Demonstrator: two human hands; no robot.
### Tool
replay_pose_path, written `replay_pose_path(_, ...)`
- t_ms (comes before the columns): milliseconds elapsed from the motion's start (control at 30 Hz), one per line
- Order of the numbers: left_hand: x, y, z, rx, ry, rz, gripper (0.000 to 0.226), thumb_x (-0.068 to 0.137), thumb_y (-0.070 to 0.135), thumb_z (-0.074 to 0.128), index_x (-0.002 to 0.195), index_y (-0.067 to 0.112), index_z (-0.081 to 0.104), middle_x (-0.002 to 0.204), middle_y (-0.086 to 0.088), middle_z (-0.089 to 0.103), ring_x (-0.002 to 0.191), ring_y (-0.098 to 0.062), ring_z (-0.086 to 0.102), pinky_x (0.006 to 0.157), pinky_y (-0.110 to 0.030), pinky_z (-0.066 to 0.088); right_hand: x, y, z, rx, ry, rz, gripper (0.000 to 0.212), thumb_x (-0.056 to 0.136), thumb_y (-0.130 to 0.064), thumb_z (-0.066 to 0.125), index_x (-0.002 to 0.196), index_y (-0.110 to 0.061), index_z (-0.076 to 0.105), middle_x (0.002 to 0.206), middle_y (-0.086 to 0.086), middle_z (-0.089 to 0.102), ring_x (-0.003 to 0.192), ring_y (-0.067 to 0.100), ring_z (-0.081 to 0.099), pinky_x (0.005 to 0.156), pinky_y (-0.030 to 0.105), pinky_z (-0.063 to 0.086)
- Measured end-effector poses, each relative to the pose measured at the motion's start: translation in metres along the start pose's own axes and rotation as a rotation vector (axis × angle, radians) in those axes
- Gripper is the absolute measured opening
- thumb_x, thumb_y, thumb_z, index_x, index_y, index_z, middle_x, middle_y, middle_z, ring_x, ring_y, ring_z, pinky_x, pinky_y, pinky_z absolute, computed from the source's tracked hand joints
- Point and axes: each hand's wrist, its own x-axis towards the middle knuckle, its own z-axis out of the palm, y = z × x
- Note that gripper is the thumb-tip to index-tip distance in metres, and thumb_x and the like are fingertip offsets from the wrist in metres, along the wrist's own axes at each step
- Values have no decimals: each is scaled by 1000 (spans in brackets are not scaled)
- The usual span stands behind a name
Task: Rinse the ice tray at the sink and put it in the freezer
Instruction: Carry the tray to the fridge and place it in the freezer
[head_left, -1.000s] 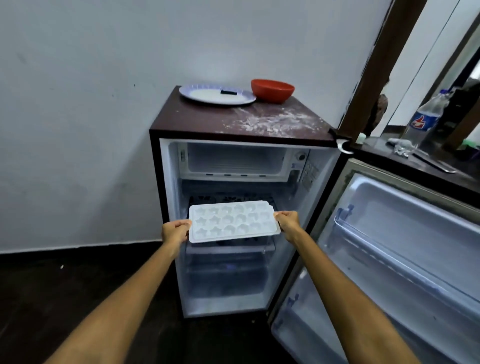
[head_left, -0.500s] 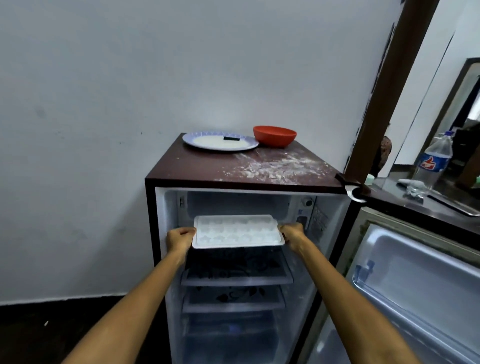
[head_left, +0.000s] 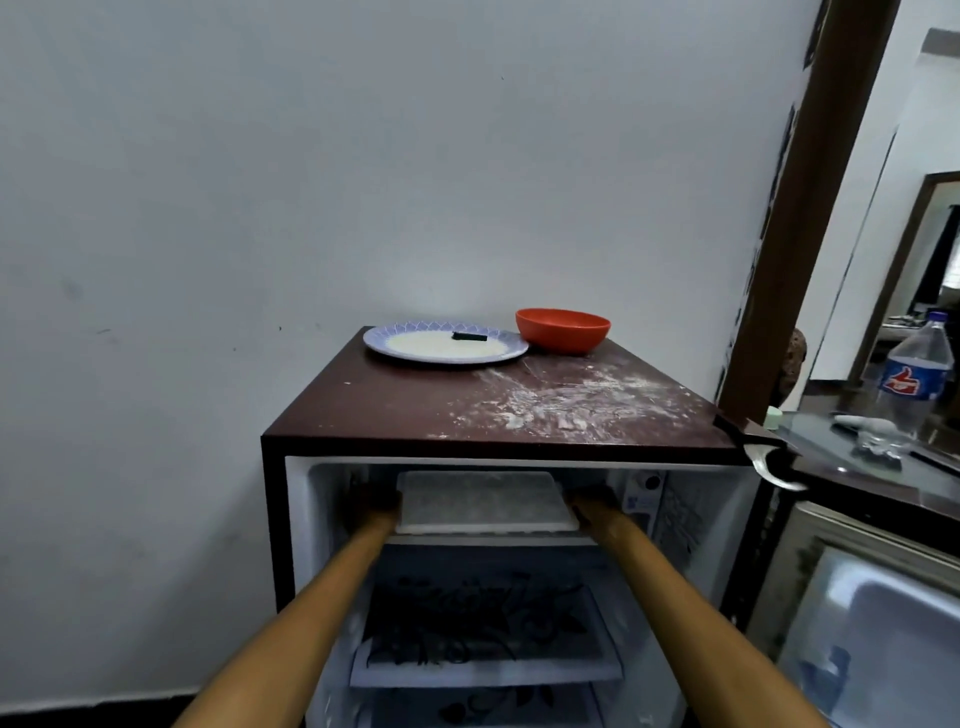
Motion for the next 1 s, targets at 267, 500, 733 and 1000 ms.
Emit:
replay_pose_path(267,16,-3,12,-29,-80,10,40,102,20,42,135,-2,47,134,-21,52,117,-31,52,96,-33,41,12,10,8,-239,-85,-10,51,99,-32,41,137,3,41,137,30,45,124,41,46,106,39,39)
replay_pose_path(500,25,-10,30,-119,-162,-40,38,105,15,33,136,-3,44,92,-13,55,71,-18,47,60,-16,49,13,11,12,-194,-89,-71,41,102,-18,36,136,4,38,131,20,50,112,30,51,87,24,46)
replay_pose_path(733,27,-6,37,-73,-154,-37,33,105,13,32,80,13,55,77,-17,49,69,-26,49,48,-11,48,29,16,22,-212,-34,-176,40,101,-29,36,133,-5,39,125,13,50,107,30,50,95,31,38)
replay_pose_path(1000,18,-6,49,-120,-169,-54,37,106,17,30,71,20,40,70,-1,33,60,-16,34,52,-23,34,49,52,16,-542,12,-267,52,98,-34,43,139,-3,38,147,16,38,136,29,35,111,35,28)
